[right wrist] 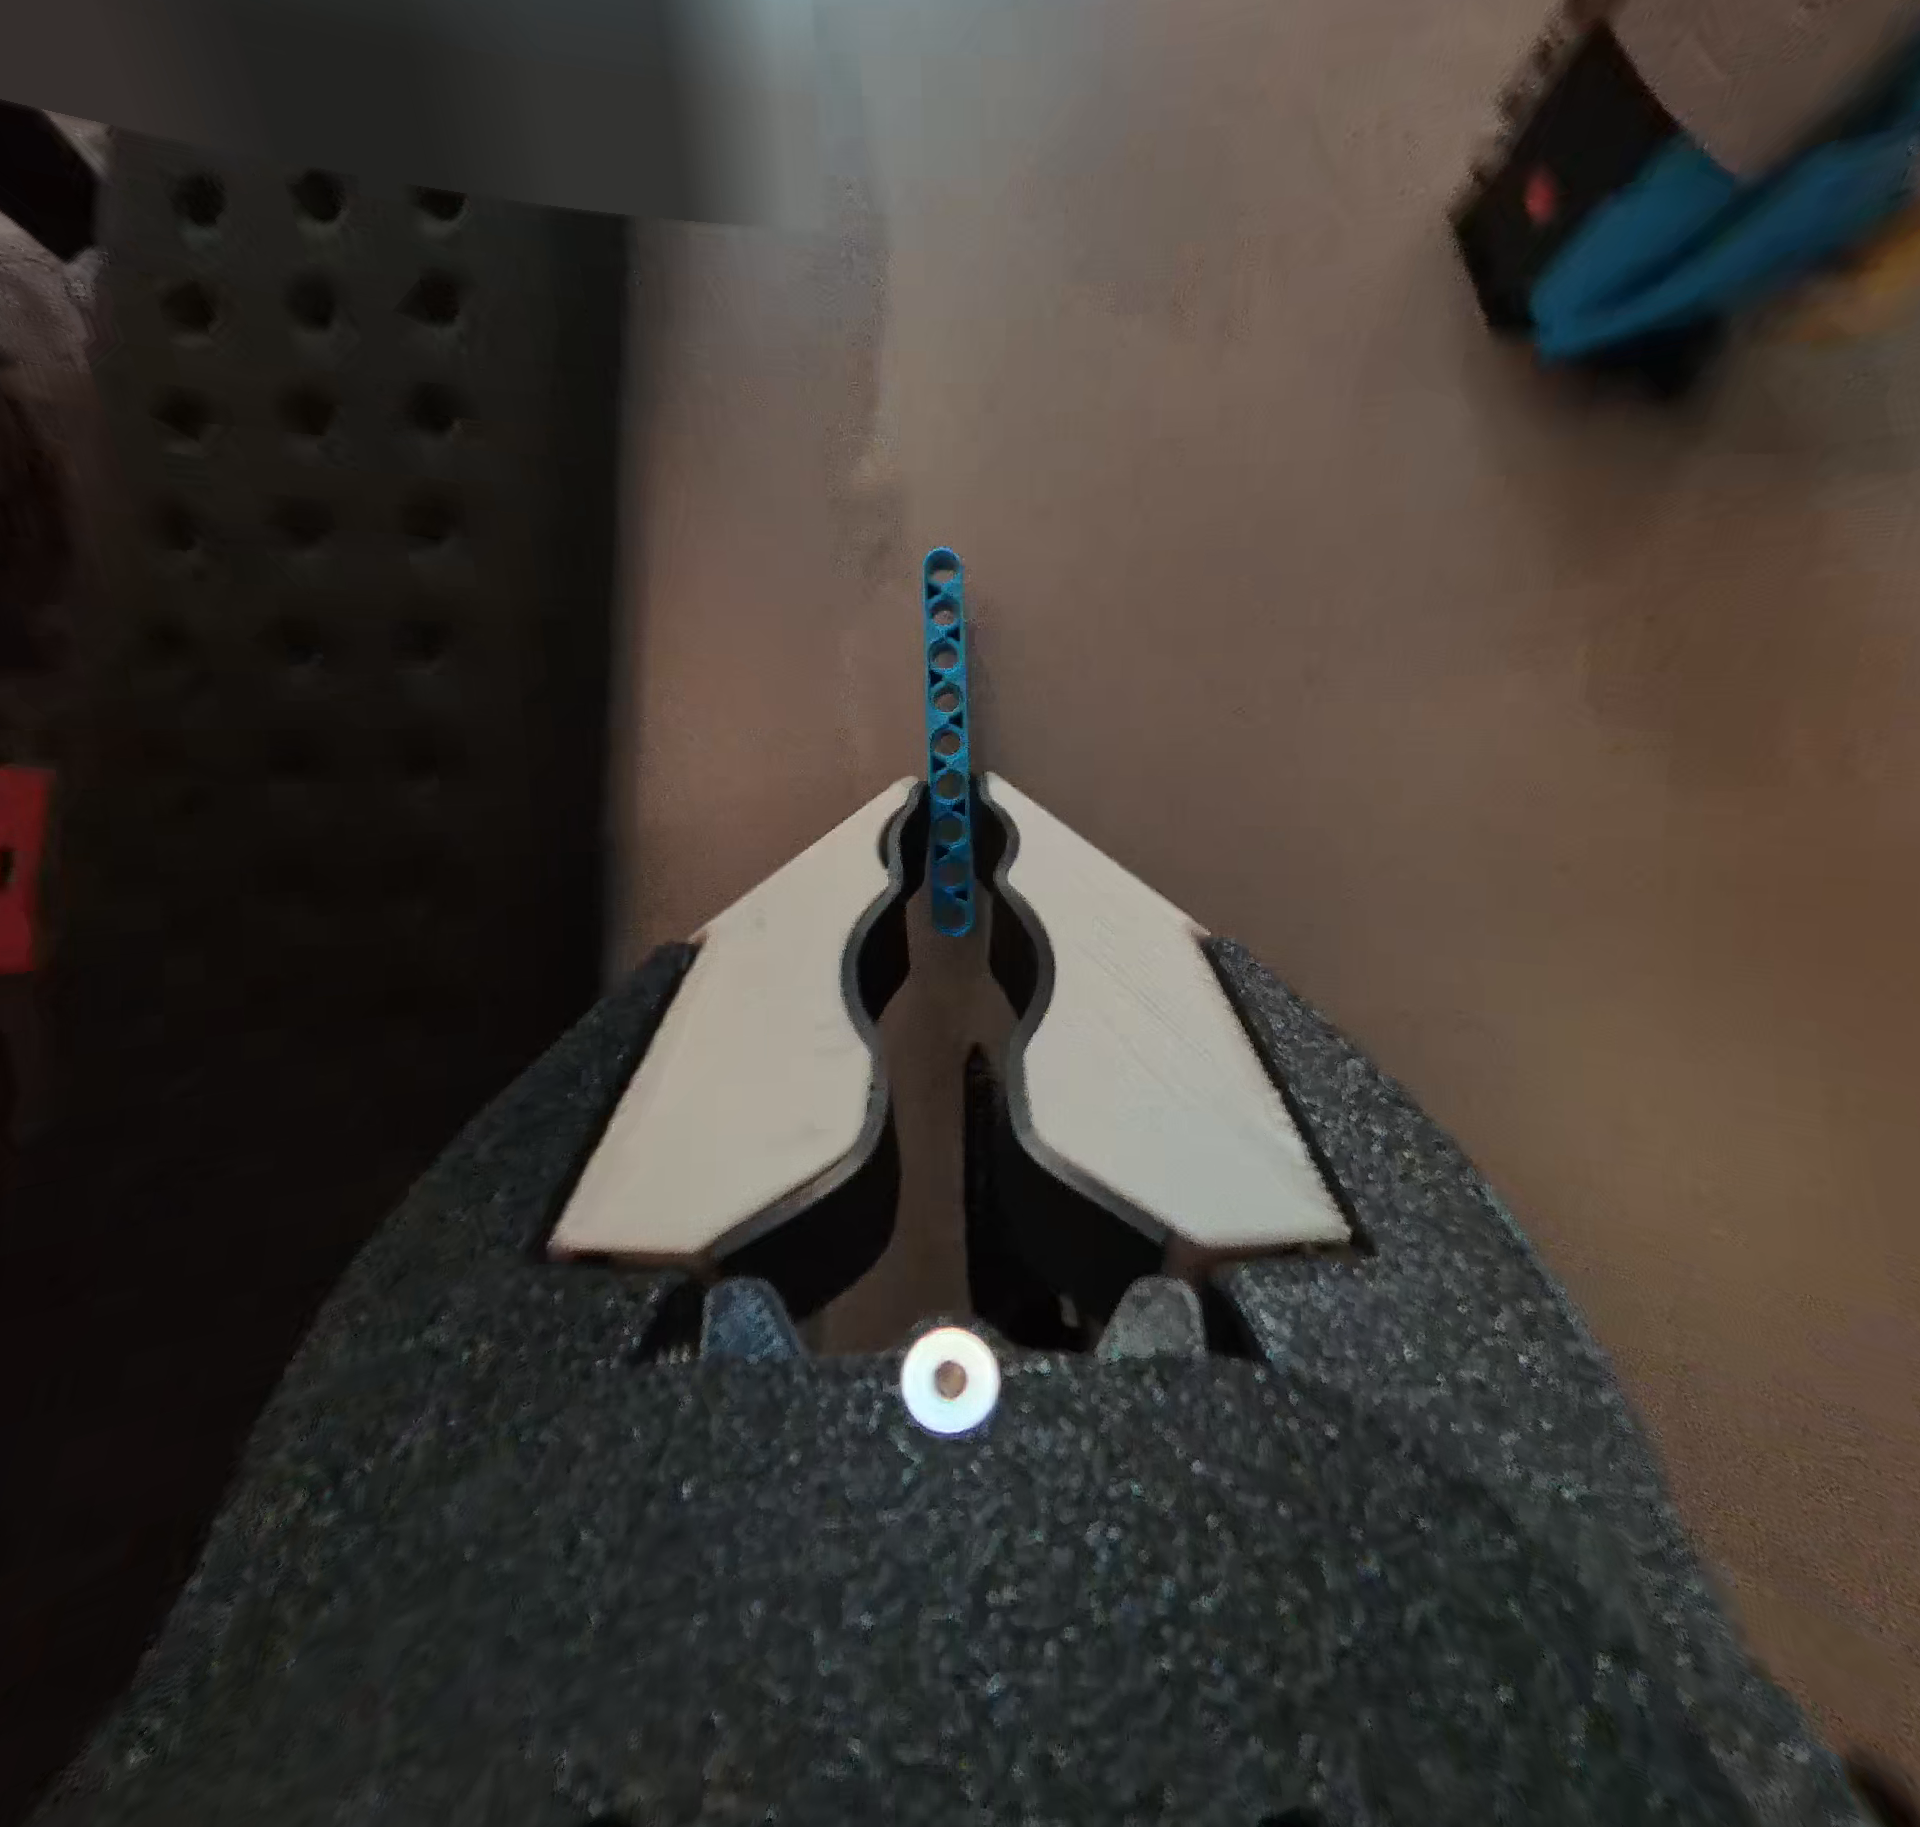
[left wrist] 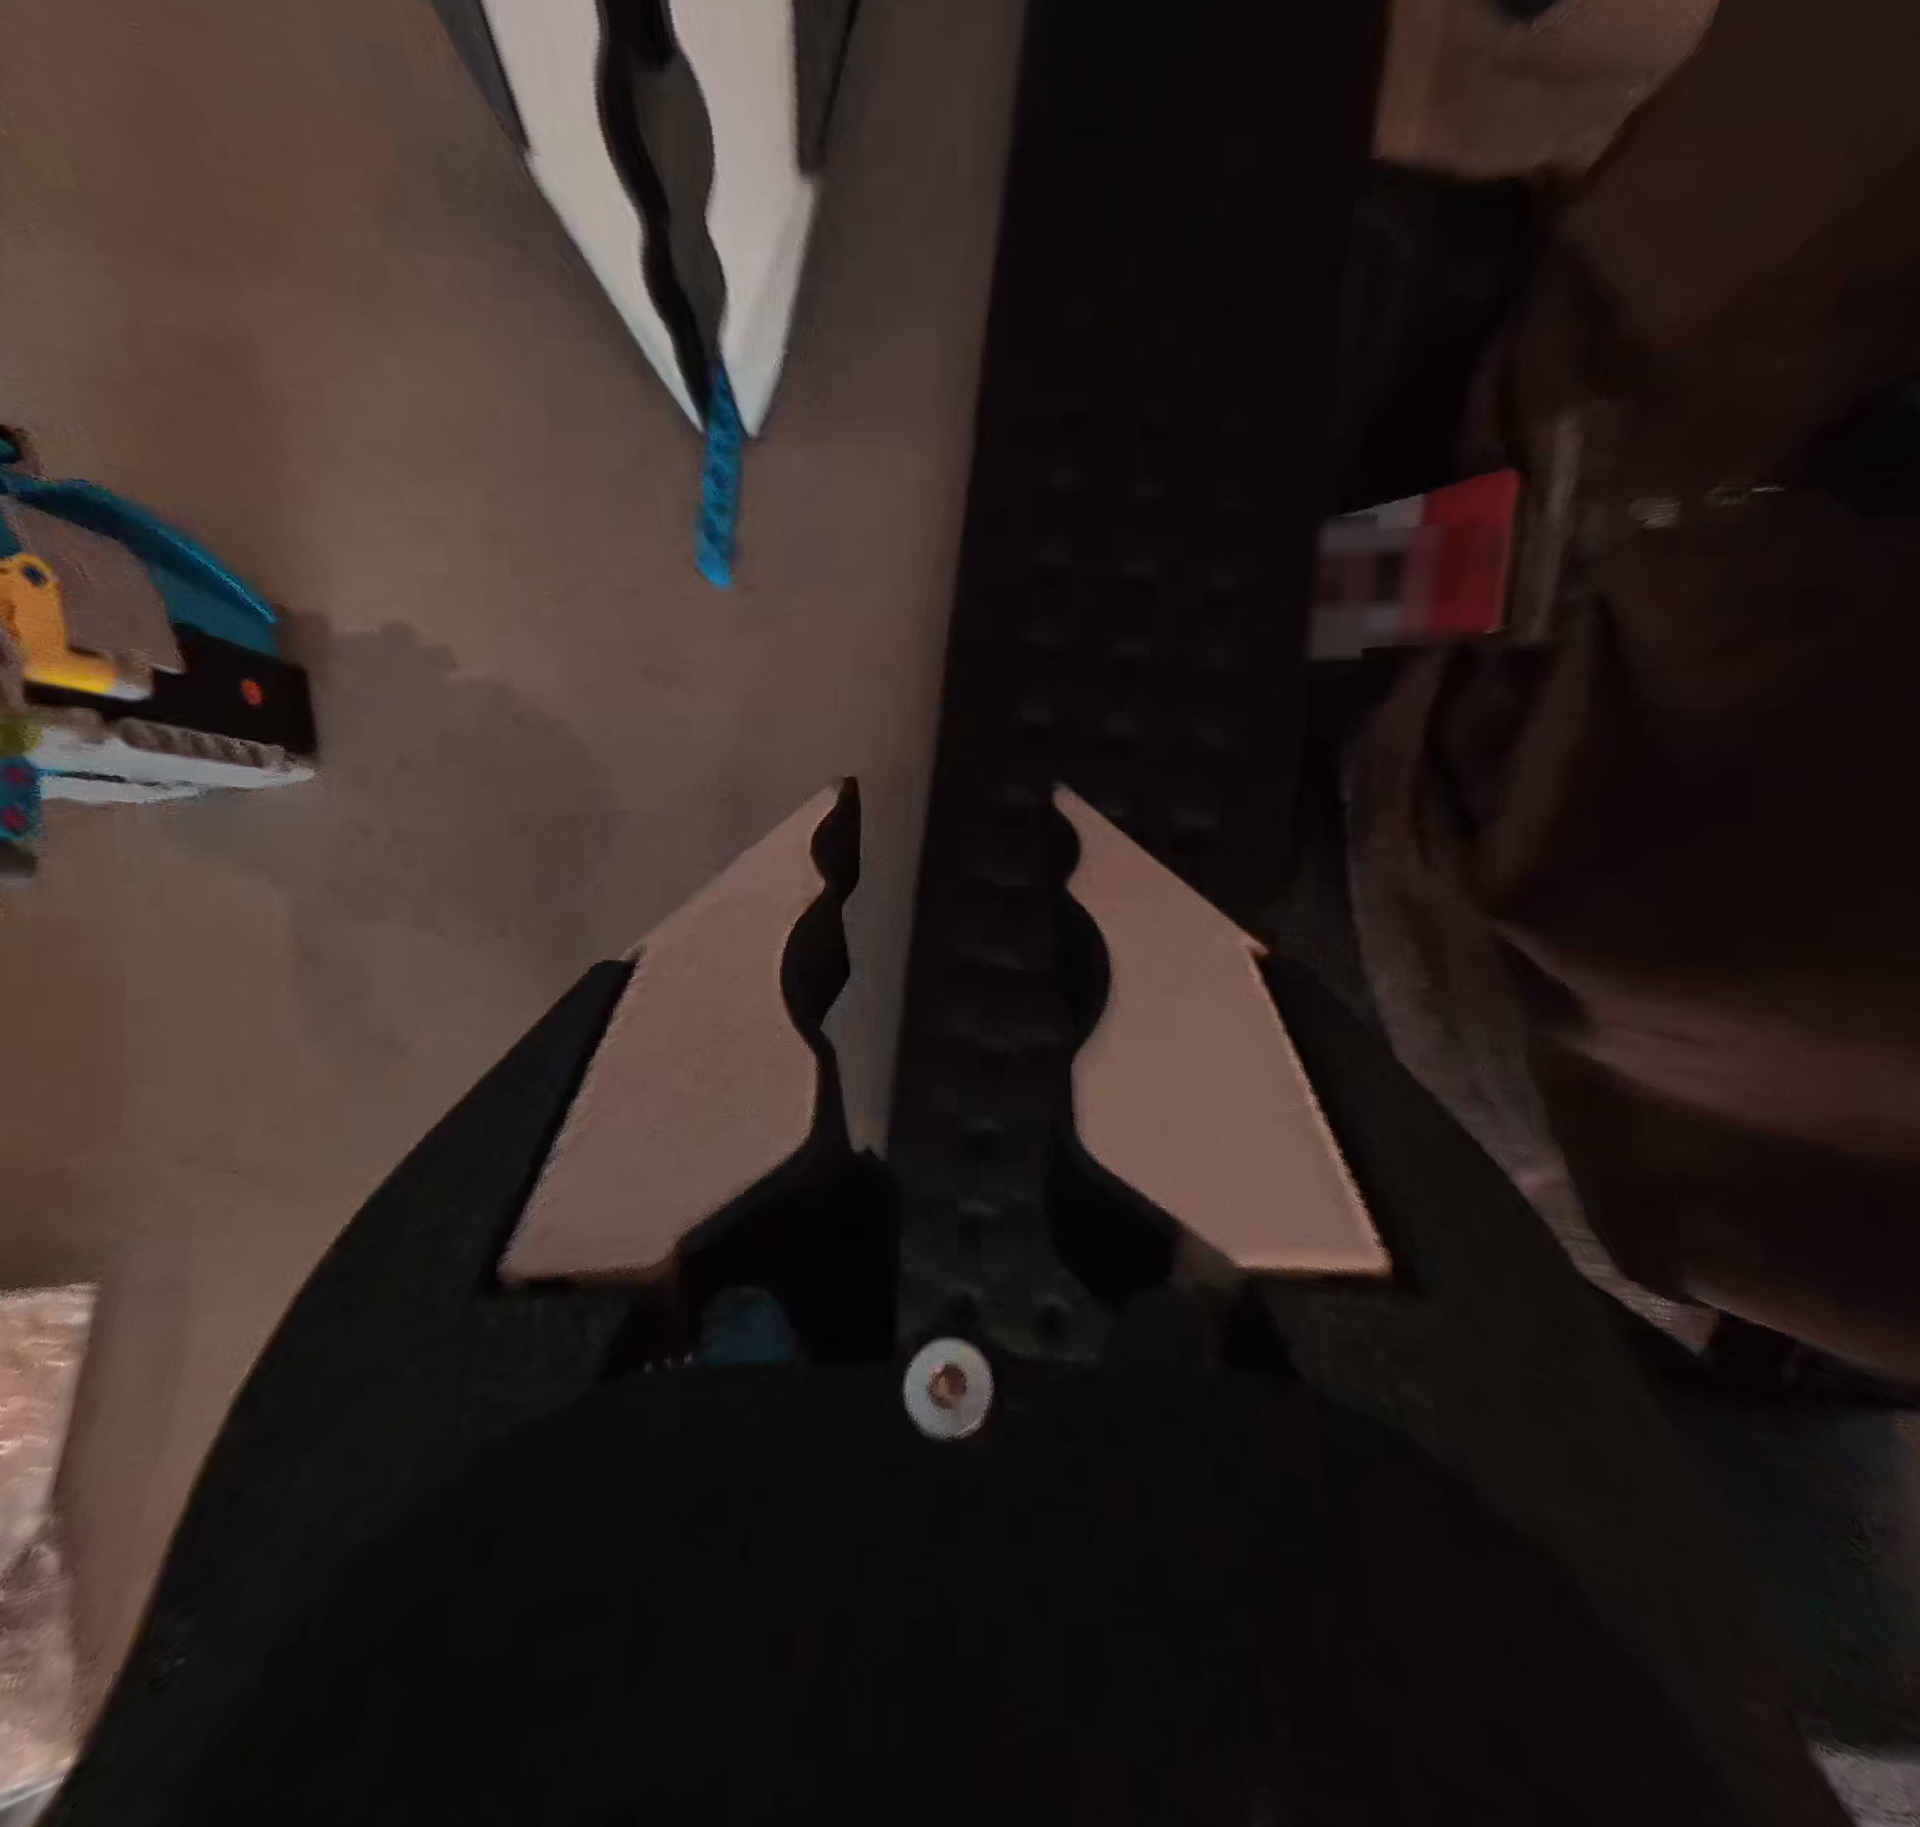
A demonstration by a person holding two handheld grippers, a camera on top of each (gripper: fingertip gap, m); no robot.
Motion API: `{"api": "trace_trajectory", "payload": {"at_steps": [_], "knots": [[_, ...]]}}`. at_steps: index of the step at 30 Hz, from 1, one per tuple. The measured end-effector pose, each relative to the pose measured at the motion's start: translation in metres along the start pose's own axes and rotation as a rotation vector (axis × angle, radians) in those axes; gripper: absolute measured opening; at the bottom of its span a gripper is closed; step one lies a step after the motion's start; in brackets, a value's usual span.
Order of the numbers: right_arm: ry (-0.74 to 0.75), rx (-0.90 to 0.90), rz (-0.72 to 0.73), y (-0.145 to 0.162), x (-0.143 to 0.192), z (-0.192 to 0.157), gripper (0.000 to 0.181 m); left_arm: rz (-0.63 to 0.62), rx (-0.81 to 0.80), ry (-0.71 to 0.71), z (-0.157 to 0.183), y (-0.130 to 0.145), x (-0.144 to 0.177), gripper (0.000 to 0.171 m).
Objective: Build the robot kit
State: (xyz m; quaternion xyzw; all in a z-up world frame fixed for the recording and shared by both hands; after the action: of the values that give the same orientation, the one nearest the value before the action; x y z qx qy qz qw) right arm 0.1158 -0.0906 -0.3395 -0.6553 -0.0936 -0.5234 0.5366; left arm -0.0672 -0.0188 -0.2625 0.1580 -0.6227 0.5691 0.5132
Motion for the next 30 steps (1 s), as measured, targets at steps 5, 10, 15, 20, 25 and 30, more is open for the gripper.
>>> {"api": "trace_trajectory", "payload": {"at_steps": [5, 10, 15, 20, 25, 30], "knots": [[-0.014, 0.016, 0.047, -0.018, -0.023, 0.013, 0.011, -0.048, -0.03, -0.124, -0.037, -0.023, -0.044, 0.034], [0.209, -0.097, 0.231, 0.007, 0.025, 0.017, 0.03, -0.098, -0.069, -0.116, -0.054, -0.044, -0.081, 0.033], [0.365, -0.207, 0.341, 0.033, 0.059, 0.024, 0.023, -0.115, -0.057, -0.057, -0.061, -0.062, -0.099, 0.017], [0.372, -0.21, 0.406, 0.026, 0.069, 0.024, 0.02, -0.202, -0.056, -0.031, -0.063, -0.054, -0.112, 0.017], [0.373, -0.228, 0.415, 0.026, 0.07, 0.024, 0.017, -0.221, -0.107, -0.048, -0.063, -0.054, -0.098, 0.007], [0.399, -0.256, 0.479, 0.023, 0.08, 0.028, 0.016, -0.025, -0.193, -0.195, -0.094, -0.091, 0.045, 0.007]]}}
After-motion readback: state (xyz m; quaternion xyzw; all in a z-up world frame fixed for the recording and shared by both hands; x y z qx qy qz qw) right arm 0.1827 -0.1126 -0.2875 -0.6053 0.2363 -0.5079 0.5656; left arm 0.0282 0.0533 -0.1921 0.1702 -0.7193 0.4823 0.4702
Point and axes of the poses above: each gripper's, where its closed fingertips meet, x back along the fingers, y out of its underside, z = x × y across the jaws, the point moved 6 cm from there along x, back along the fingers, and after that the axes turned 15 degrees about x, right-handed, at the moved point
